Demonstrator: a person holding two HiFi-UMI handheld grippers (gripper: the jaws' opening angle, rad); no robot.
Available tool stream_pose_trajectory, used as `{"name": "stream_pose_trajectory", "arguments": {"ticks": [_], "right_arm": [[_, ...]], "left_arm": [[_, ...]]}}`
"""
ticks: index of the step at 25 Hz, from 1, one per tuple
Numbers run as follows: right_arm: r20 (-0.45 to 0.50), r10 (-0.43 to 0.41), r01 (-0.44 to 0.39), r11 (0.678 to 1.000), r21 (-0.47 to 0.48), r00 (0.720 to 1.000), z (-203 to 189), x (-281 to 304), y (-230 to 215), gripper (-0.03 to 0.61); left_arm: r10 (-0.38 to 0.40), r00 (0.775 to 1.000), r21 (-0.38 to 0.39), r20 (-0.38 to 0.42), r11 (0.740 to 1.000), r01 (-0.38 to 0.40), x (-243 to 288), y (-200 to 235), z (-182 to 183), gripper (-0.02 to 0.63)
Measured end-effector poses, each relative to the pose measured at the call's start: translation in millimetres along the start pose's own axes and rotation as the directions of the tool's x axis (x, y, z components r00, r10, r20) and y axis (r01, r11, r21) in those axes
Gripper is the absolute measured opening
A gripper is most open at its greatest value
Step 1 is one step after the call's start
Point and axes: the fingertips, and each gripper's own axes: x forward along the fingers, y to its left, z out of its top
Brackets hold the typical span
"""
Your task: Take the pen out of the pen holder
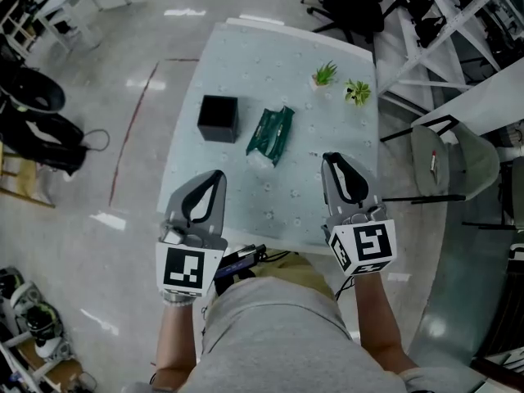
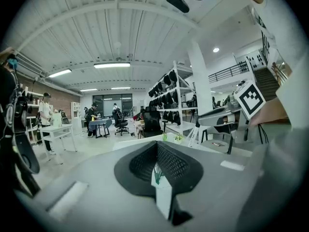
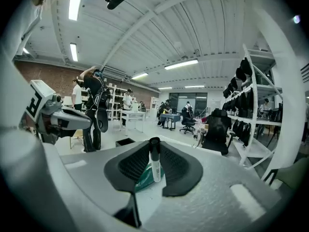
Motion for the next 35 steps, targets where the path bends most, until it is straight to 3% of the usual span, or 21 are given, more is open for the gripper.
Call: {"name": "stream_pose_trajectory", "arguments": {"ticks": [9, 35], "right_arm": [[-0.032, -0.017, 0.018, 1.000, 0.017, 0.999, -16, -8, -9, 0.067], [-0.037, 0.014, -0.015, 1.000, -0.006, 0.999, -14, 0, 2, 0.067]], "left_arm": [[-0.029, 0.999, 0.017, -0.017, 0.999, 0.029, 9, -7, -6, 0.015], [-0.029, 0.999, 0.009, -0.020, 1.000, 0.029, 13, -7, -8, 0.015]]}}
